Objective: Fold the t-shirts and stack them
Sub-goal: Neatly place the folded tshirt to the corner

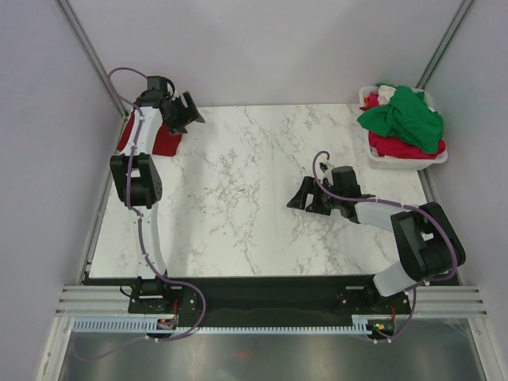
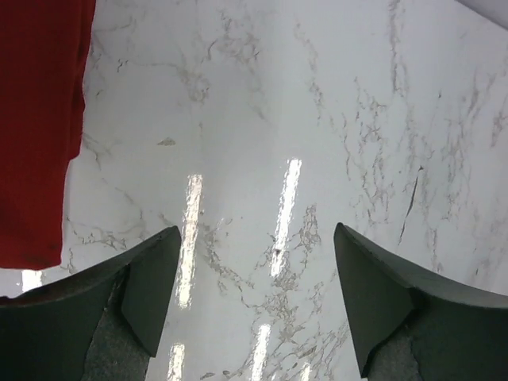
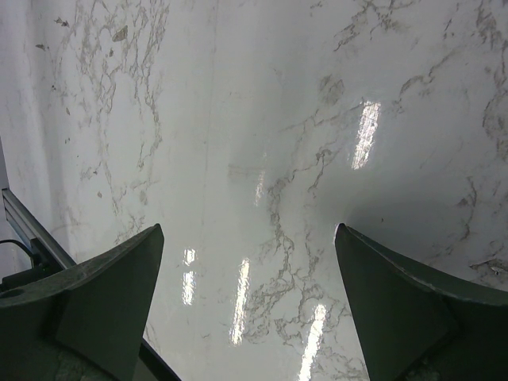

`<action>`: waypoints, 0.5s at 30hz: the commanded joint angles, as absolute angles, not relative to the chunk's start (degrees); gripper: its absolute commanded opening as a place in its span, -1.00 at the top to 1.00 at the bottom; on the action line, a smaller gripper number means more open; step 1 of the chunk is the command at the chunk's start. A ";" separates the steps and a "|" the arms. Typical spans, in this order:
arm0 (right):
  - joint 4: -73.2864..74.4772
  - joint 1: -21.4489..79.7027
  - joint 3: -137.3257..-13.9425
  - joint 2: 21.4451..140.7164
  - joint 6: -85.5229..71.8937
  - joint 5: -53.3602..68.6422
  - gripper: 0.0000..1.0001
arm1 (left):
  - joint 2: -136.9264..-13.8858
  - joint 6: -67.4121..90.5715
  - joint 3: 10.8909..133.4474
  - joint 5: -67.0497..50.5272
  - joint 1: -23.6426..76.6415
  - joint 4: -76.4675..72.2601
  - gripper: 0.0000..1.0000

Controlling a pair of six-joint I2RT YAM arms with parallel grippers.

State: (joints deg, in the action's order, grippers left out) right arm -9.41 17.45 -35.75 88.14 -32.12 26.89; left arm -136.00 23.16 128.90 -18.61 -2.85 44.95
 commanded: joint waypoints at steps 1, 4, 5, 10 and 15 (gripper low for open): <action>-10.02 17.40 -35.16 88.68 -31.02 27.25 -0.96 | -136.84 23.82 135.51 -17.67 -4.04 45.09 -0.72; -10.11 17.49 -35.16 88.77 -30.94 27.25 -0.96 | -141.32 24.43 140.61 -17.49 -4.13 44.91 -0.71; -10.11 17.40 -35.16 88.68 -31.02 27.25 -0.96 | -142.72 24.96 141.84 -17.49 -4.13 44.83 -0.70; -10.20 17.49 -35.16 88.77 -31.11 27.16 -0.96 | -148.43 28.03 143.88 -20.73 -4.31 37.99 -0.61; -10.28 17.49 -35.16 88.94 -31.11 27.16 -0.96 | -151.96 32.69 143.96 -23.29 -4.31 32.61 -0.61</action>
State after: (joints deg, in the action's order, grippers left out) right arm -9.45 17.45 -35.70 88.14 -32.12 26.92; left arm -150.39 28.01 142.74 -19.94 -4.73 37.91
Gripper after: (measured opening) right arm 0.979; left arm 0.807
